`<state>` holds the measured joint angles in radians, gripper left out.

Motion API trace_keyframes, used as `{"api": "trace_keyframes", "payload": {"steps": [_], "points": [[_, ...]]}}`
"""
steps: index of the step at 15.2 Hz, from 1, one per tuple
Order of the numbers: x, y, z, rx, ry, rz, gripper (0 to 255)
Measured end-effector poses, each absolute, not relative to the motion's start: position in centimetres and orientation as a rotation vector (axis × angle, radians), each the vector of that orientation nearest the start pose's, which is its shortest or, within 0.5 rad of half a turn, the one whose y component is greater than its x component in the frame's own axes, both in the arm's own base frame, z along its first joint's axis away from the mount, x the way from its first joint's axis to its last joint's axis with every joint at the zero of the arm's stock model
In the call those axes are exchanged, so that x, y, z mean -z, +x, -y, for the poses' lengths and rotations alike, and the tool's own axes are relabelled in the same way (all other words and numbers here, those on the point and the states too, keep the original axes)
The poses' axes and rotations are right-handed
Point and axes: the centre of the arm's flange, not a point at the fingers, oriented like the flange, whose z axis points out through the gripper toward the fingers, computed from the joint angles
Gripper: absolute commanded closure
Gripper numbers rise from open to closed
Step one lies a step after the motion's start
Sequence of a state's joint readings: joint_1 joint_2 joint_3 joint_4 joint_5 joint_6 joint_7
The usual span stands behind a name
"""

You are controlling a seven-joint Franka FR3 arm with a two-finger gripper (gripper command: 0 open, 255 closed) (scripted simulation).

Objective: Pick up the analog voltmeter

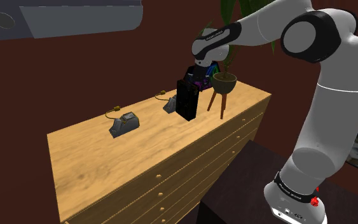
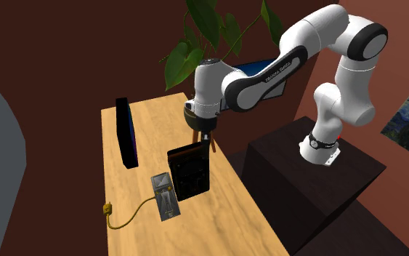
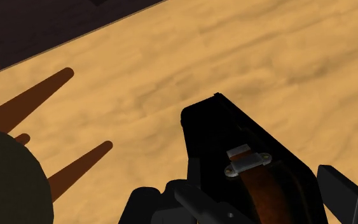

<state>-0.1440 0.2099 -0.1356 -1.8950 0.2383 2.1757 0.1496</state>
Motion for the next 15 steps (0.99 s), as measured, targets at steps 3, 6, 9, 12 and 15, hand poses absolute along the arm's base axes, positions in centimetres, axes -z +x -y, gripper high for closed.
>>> {"api": "trace_keyframes", "payload": {"steps": [3, 6, 9, 12, 15], "points": [[-40.2, 59.5, 15.8, 0.127, -2.858, -0.813, 255], [-40.2, 59.5, 15.8, 0.129, -2.858, -0.813, 255], [-40.6, 59.4, 15.7, 0.119, -2.859, -0.813, 255], [-42.0, 59.4, 15.7, 0.118, -2.859, -0.813, 255], [-43.5, 59.4, 15.7, 0.116, -2.859, -0.812, 255]]}}
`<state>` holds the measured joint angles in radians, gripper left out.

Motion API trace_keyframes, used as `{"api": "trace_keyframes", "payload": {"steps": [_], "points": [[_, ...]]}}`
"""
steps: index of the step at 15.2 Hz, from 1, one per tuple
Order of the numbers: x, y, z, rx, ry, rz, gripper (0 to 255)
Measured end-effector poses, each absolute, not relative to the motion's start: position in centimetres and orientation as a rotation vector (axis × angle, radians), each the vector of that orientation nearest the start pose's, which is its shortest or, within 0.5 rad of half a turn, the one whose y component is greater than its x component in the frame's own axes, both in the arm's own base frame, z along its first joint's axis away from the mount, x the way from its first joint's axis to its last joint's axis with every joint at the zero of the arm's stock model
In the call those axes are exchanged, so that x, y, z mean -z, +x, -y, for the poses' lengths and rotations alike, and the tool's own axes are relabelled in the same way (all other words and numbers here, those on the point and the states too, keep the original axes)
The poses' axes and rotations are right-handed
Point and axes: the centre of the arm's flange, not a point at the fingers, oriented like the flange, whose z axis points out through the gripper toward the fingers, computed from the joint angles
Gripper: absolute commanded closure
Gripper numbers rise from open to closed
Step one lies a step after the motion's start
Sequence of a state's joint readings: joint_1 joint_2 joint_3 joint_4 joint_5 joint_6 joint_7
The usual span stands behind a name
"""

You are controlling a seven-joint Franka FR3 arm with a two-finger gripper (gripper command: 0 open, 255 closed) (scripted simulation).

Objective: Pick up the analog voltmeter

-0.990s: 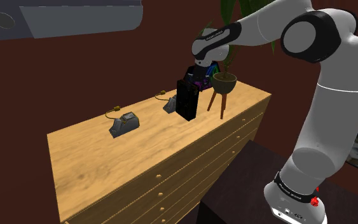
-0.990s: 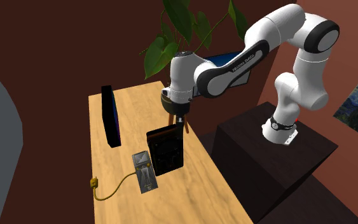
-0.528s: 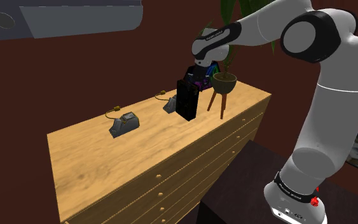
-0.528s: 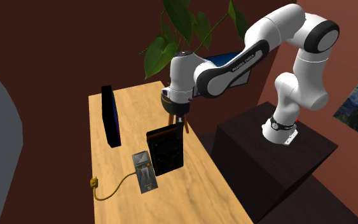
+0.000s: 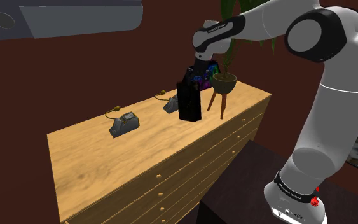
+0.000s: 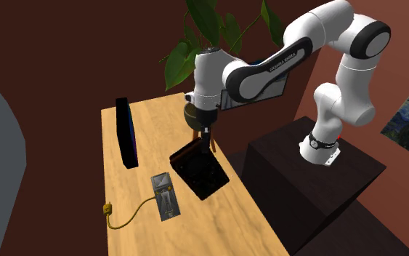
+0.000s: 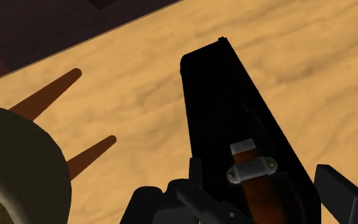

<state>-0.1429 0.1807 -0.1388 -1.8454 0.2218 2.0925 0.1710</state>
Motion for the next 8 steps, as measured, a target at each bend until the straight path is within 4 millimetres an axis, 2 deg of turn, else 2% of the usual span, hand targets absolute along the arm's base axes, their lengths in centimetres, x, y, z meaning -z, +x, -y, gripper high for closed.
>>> {"api": "trace_keyframes", "payload": {"steps": [8], "points": [[-47.6, 59.4, 15.7, 0.116, -2.859, -0.812, 255]]}}
